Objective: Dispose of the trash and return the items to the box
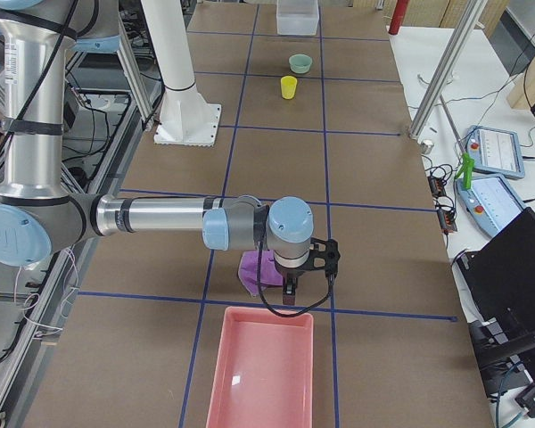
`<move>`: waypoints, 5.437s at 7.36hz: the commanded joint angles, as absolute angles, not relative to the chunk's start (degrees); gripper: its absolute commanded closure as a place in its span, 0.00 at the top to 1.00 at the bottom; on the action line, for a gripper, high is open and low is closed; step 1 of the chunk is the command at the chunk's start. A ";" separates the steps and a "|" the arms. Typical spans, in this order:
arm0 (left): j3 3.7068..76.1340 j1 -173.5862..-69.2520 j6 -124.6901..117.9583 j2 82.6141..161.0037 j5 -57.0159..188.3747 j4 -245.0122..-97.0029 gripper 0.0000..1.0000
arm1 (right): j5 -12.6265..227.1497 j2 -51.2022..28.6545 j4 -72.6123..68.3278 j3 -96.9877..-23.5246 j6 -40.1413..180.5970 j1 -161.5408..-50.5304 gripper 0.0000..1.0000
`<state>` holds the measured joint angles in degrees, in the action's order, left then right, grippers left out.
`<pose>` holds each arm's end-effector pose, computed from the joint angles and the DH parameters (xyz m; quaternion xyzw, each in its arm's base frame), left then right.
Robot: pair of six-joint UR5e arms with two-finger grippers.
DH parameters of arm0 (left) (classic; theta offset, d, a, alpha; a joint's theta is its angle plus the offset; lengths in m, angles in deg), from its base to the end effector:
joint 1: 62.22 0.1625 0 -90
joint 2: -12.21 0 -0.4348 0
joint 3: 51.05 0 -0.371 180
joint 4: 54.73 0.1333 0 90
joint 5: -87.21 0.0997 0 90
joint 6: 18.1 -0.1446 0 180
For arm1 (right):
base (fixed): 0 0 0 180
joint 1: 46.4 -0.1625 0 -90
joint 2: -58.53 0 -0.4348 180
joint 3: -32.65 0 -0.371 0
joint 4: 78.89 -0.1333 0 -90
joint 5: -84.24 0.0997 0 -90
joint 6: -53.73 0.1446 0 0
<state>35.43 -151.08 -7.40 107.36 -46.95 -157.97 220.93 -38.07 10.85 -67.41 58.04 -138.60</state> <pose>-0.0220 -0.5334 0.6597 0.0808 0.3831 -0.0281 0.9197 0.0444 -0.4249 0.6645 0.0225 -0.3965 0.0393 0.9169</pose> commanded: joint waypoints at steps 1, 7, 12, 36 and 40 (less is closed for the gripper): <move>35.61 -151.08 -5.21 108.00 -46.91 -159.59 0.98 | 220.91 -37.97 10.85 -67.37 58.03 -138.60 1.00; 44.92 -134.00 23.02 113.90 -43.84 -160.10 0.98 | 221.35 -38.06 10.76 -67.46 58.03 -138.51 1.00; 42.04 -118.23 35.87 109.07 -40.33 -173.90 0.98 | 221.26 -38.15 10.85 -67.37 58.03 -138.51 1.00; 13.83 -160.57 -14.93 100.28 -59.48 -174.70 0.00 | 221.88 -37.44 10.23 -67.46 58.12 -136.32 1.00; 11.01 -160.05 -14.58 100.72 -59.30 -174.61 0.00 | 221.96 -37.62 10.32 -67.46 58.12 -136.32 1.00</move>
